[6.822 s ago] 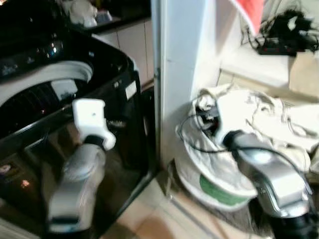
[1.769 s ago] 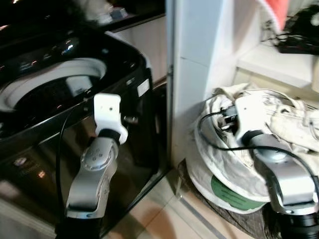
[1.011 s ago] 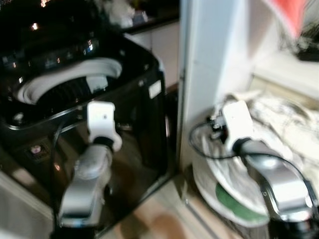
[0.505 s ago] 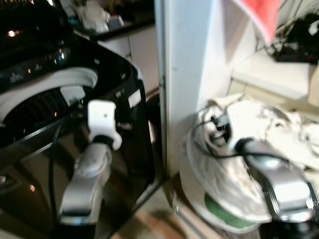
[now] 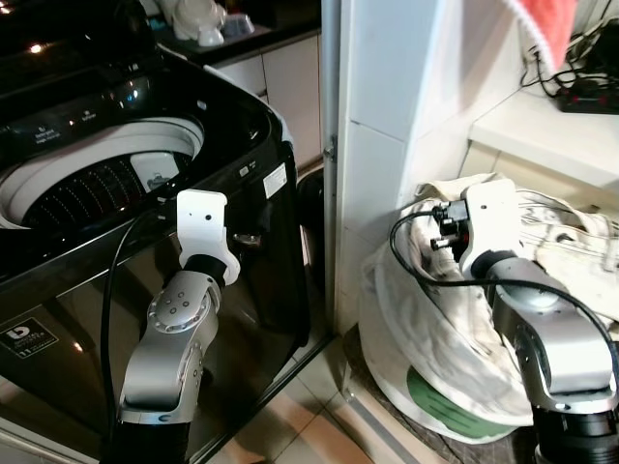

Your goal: Clothes washing

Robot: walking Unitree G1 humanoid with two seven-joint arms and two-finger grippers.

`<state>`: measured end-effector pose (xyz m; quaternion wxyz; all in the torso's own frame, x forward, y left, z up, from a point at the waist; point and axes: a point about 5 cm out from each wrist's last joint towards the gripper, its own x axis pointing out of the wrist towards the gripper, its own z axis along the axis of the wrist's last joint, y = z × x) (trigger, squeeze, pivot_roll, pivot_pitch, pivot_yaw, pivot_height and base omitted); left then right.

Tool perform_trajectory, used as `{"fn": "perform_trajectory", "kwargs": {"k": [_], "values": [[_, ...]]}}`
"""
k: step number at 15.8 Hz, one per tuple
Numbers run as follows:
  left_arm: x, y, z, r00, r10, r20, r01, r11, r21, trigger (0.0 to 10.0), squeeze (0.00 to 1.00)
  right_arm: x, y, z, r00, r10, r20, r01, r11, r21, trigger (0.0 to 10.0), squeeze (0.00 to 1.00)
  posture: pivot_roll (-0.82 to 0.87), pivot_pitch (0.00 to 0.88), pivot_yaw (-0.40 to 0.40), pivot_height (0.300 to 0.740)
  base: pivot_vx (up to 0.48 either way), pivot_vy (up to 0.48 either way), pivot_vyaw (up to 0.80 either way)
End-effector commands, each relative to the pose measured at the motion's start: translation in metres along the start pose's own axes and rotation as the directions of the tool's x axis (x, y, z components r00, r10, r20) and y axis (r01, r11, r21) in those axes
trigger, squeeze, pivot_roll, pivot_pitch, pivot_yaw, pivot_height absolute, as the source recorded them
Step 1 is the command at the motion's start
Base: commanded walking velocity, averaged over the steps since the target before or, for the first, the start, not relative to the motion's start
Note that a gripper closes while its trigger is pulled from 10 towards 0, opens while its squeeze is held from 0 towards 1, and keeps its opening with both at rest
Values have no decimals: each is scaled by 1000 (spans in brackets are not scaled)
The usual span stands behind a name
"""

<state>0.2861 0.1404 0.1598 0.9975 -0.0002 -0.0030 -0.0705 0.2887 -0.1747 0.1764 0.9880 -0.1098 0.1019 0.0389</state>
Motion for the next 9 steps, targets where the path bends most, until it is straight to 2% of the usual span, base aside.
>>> {"fn": "perform_trajectory", "kwargs": {"k": [1,2,5,7,9], "values": [[2,1,0,1000,7,-5,-7,1000,7,10000,0,1,-3,1,1000,-2,-2,2,1000,3,10000,0,-105,21,84,740,0,0,0],[3,1,2,1000,15,13,-16,999,33,10000,0,1,-1,2,1000,19,5,-19,1000,21,10000,0,-103,20,80,740,0,0,0],[2,2,6,999,-5,42,3,1000,27,10000,0,-1,11,0,998,68,3,-68,997,30,10000,0,-99,21,76,740,0,0,0],[3,1,7,999,-23,39,21,999,50,10000,0,-2,16,-4,996,82,-23,-82,996,35,10000,0,-100,22,78,740,0,0,0],[5,0,7,999,-31,43,29,998,64,10000,0,-4,19,-4,996,90,-18,-89,995,52,10000,0,-108,25,85,740,0,0,-581]]}}
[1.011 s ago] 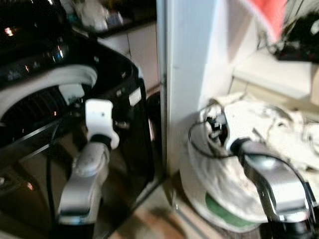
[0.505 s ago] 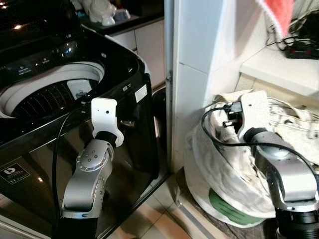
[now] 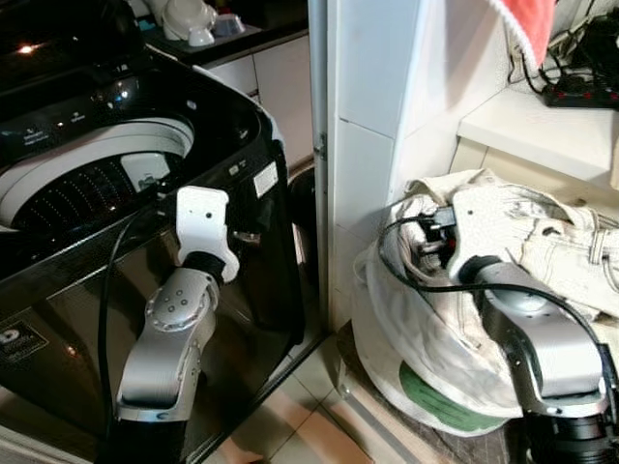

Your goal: Clothes washing

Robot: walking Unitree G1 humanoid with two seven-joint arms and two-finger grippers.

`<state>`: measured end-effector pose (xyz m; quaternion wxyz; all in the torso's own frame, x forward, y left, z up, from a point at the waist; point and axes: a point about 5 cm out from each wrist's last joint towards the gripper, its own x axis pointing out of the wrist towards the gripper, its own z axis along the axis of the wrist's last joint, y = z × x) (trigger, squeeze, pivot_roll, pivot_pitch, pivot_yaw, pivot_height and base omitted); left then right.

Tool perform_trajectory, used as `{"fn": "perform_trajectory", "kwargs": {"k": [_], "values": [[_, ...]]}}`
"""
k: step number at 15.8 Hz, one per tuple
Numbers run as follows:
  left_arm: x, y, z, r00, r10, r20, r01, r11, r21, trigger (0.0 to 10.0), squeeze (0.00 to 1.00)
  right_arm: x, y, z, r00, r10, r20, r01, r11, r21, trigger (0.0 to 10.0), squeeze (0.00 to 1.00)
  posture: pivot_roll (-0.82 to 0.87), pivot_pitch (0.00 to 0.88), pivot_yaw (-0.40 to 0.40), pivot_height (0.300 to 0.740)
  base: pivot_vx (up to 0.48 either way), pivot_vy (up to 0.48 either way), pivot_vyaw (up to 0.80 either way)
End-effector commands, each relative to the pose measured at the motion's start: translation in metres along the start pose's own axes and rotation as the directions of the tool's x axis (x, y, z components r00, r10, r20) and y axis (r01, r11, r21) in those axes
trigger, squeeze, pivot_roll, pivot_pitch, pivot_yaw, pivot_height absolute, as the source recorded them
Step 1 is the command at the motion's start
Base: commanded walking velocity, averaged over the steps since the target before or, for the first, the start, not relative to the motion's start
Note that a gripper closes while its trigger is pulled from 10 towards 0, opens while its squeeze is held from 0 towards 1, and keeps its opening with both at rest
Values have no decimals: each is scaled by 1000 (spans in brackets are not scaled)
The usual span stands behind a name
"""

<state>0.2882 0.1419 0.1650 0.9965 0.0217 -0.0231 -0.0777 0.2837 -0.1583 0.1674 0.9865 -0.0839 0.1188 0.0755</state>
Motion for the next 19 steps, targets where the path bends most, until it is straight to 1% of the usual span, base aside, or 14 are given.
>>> {"fn": "perform_trajectory", "kwargs": {"k": [1,7,9,10,11,12,13,14,15,16,17,19], "values": [[3,-2,2,1000,-18,8,17,1000,11,10000,0,-3,1,1,1000,9,2,-9,1000,9,10000,0,-108,25,85,740,0,262,-738],[4,-6,1,999,-38,1,38,999,14,10000,0,-5,-1,-1,1000,-4,-7,4,1000,18,10000,0,-109,27,91,740,0,398,-784],[4,-5,1,999,-36,0,36,999,14,10000,0,-5,0,-1,1000,-3,-6,3,1000,17,10000,0,-109,27,90,740,0,405,0],[4,-4,1,1000,-13,-5,13,998,69,10000,0,-5,0,0,1000,3,-3,-3,1000,11,10000,0,-109,26,86,740,0,0,0],[4,-5,0,1000,-5,-12,6,996,92,10000,0,-5,0,0,1000,4,-4,-4,1000,9,10000,0,-109,26,86,740,0,-480,0],[3,-5,-1,1000,1,-17,1,995,96,10000,0,-4,0,0,1000,5,-5,-5,1000,8,10000,0,-108,27,82,740,0,-480,0],[3,-6,-2,1000,4,-22,-2,997,75,10000,0,-4,0,0,1000,6,-5,-6,1000,6,10000,0,-109,26,80,740,0,-480,0],[2,-7,-5,1000,15,-26,-15,1000,-18,10000,0,-4,0,0,1000,11,-5,-11,1000,2,10000,0,-109,26,80,740,0,0,0],[2,-6,-4,999,48,-18,-48,999,22,10000,0,-4,-1,1,1000,15,-4,-15,1000,-8,10000,0,-109,25,76,740,0,0,0],[2,-7,-4,999,31,-20,-30,999,43,10000,0,-4,-1,1,1000,19,-6,-19,1000,-25,10000,0,-109,25,75,740,0,0,0],[2,-7,-4,1000,20,-22,-20,1000,20,10000,0,-4,-1,1,1000,21,-9,-21,999,-41,10000,0,-108,22,74,740,0,0,0],[1,-7,-2,1000,18,-9,-18,1000,13,10000,0,-4,-1,0,1000,24,-13,-25,997,-68,10000,0,-109,20,74,740,154,0,250]]}}
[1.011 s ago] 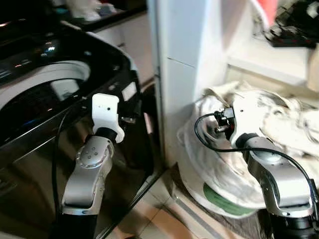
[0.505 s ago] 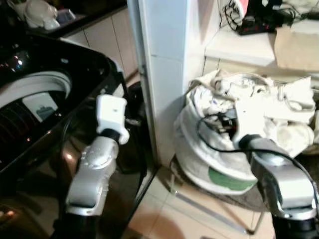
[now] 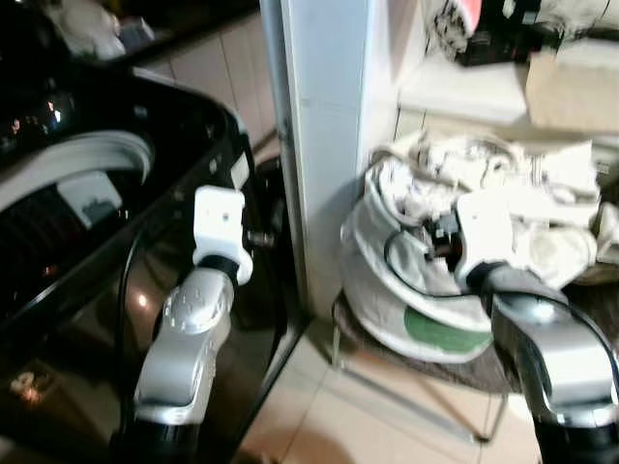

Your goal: Clothes washing

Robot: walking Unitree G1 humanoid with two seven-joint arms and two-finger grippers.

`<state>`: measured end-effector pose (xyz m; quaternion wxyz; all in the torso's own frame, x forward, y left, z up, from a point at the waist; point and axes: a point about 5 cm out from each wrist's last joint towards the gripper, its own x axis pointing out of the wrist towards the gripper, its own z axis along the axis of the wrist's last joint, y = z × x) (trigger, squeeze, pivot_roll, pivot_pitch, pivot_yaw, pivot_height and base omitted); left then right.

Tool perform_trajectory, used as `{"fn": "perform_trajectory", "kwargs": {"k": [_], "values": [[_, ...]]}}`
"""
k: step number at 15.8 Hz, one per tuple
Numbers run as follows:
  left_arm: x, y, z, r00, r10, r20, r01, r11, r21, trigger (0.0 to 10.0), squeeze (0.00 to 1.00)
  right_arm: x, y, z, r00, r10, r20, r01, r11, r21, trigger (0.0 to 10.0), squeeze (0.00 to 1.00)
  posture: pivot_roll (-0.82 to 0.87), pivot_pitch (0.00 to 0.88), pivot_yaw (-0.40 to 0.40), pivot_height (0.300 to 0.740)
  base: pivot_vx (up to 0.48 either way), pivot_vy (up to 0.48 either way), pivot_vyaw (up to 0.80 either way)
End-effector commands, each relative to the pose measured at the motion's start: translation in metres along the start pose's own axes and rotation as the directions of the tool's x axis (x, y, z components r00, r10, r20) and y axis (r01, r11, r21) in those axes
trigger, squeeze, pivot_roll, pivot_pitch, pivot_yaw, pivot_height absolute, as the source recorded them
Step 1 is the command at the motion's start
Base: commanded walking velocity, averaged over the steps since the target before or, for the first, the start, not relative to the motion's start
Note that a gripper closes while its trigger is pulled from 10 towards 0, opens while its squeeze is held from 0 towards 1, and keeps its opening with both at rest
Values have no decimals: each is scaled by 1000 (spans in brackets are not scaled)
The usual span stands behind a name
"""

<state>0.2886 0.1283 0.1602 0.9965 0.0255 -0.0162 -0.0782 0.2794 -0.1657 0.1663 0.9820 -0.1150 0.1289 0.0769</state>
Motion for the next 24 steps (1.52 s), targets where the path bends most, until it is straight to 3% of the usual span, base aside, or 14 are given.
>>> {"fn": "perform_trajectory", "kwargs": {"k": [1,8,10,16,18,20,24], "values": [[-2,6,2,1000,13,7,-13,1000,6,10000,0,1,5,4,1000,20,14,-20,1000,-13,10000,0,-110,18,75,740,360,0,675],[0,3,9,999,4,31,-4,1000,-16,10000,0,-1,2,3,1000,5,20,-5,1000,-28,10000,0,-113,18,81,740,377,0,754],[0,1,11,999,-6,44,7,1000,-24,10000,0,-1,-2,5,999,-24,34,23,1000,20,10000,0,-114,18,82,740,379,0,0],[-4,-16,29,981,-97,170,120,984,-129,10000,0,-6,-6,18,993,-35,110,29,998,60,10000,0,-119,30,81,740,288,0,0],[-4,-17,27,983,-95,159,118,983,-138,10000,0,-6,-7,19,993,-40,113,33,998,61,10000,0,-120,31,81,740,0,0,0],[-5,-17,23,984,-111,140,124,989,-81,10000,0,-8,-8,19,993,-46,109,37,996,80,10000,0,-122,33,82,740,0,0,0],[-6,-16,22,984,-112,139,120,991,-57,10000,0,-8,-7,17,994,-46,94,37,995,97,10000,0,-121,37,81,740,0,-293,-313]]}}
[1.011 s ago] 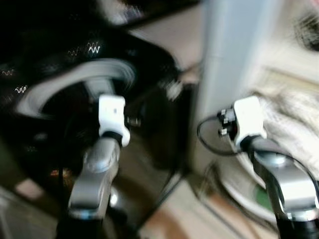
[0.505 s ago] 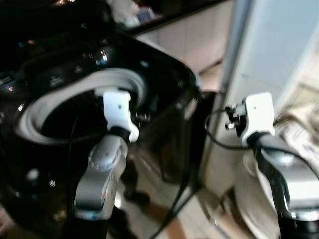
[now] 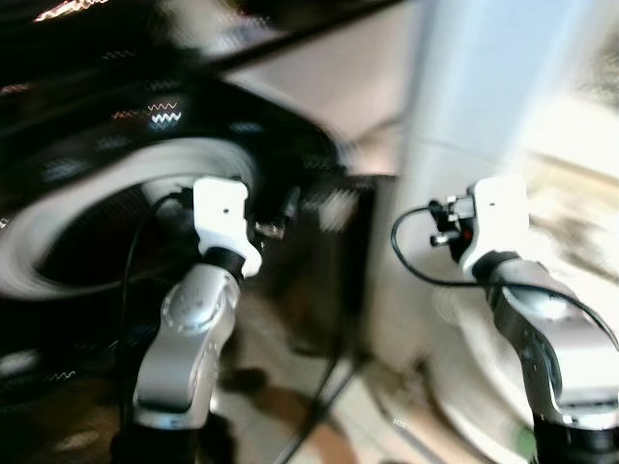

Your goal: Clothes washing

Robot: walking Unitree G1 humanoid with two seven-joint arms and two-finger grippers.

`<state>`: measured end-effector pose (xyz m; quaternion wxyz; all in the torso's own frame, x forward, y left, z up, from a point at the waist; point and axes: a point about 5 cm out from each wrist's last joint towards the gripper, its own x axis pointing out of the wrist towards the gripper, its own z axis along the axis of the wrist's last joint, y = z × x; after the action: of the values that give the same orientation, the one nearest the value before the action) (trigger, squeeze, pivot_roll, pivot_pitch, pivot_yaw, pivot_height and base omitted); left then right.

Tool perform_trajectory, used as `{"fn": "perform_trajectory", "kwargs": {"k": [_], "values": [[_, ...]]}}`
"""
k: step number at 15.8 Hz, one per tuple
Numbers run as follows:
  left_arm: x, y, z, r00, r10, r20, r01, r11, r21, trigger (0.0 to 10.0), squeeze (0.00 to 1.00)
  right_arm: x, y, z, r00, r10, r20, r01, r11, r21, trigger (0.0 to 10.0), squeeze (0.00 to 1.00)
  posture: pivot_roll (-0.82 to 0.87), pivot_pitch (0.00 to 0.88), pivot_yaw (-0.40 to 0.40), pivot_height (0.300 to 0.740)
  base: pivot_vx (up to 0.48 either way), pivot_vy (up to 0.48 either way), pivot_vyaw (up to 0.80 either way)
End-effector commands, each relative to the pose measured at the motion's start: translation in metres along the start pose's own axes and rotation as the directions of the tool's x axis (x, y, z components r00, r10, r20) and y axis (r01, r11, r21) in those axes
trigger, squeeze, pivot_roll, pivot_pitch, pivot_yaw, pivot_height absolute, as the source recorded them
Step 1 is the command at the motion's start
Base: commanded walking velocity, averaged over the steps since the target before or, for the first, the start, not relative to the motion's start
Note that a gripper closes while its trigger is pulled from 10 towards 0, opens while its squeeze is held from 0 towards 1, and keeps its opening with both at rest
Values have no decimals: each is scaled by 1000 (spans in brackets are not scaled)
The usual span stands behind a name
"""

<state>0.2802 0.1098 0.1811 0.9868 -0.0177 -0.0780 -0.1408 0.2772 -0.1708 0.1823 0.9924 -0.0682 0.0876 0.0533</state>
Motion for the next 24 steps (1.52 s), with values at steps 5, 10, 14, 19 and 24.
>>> {"fn": "perform_trajectory", "kwargs": {"k": [5,10,14,19,24], "values": [[-1,10,-7,997,59,-43,-58,998,19,10000,0,-2,2,2,1000,-5,-12,5,1000,-5,10000,0,-117,43,79,740,0,-228,0],[1,22,-10,993,104,-60,-101,993,54,10000,0,2,0,0,998,-39,-48,38,999,-32,10000,0,-118,40,80,740,0,0,0],[-4,17,-13,998,-16,-64,20,998,61,10000,0,5,-28,-9,974,-153,-167,143,987,-68,10000,1000,-120,27,73,740,0,0,0],[-9,14,-3,993,-118,-9,118,993,7,10000,0,0,-82,-3,921,-343,-186,315,934,-167,10000,1000,-121,9,81,740,0,0,0],[-19,-17,4,899,-438,24,438,894,-92,10000,0,9,-106,-15,962,-195,-191,157,967,-199,10000,1000,-126,0,101,740,0,0,0]]}}
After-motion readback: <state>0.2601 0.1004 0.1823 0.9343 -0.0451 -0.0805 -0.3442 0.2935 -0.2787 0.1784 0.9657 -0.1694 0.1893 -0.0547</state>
